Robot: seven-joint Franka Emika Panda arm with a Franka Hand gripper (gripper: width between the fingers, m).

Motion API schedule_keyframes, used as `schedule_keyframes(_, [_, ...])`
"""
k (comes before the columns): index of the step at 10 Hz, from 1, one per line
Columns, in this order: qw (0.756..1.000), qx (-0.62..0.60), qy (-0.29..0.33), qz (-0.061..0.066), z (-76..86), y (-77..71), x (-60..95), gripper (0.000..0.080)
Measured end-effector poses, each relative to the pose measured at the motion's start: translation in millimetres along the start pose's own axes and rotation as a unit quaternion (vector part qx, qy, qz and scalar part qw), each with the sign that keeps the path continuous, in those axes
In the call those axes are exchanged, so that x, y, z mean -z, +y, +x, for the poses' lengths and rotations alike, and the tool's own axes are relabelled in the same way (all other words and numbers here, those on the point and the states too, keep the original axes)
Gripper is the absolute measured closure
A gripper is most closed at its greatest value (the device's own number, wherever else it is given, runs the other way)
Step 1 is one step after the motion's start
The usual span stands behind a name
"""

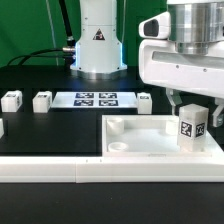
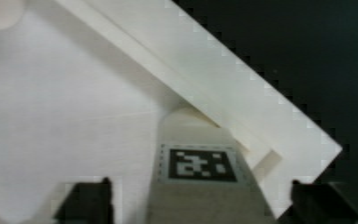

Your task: Assemble square table

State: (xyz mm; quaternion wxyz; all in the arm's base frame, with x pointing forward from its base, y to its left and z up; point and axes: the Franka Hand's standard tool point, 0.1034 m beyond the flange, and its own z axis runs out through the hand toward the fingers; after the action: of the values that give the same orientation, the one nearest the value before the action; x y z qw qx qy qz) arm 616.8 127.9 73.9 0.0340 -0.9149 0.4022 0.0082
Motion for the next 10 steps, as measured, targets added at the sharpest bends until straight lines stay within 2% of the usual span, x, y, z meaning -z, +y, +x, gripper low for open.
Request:
schedule_keyframes(1, [0.999, 0.051, -0.001, -0.007, -1.0, -3.4, 1.8, 0.0229])
schedule_keyframes(2, [0.996, 0.094, 0.0, -0.006, -0.1, -2.4, 1.1, 0.0166])
schedule_keyframes(6, [0.974, 0.228, -0.002, -0.007, 1.1, -0.9, -0.4, 0.0151])
schedule_keyframes(9, [0.928, 0.372, 0.003, -0.016, 3.1, 0.2, -0.4, 0.0151])
schedule_keyframes(10, [0.904, 0.426, 0.006, -0.021, 4.3, -0.1, 0.4, 0.0151])
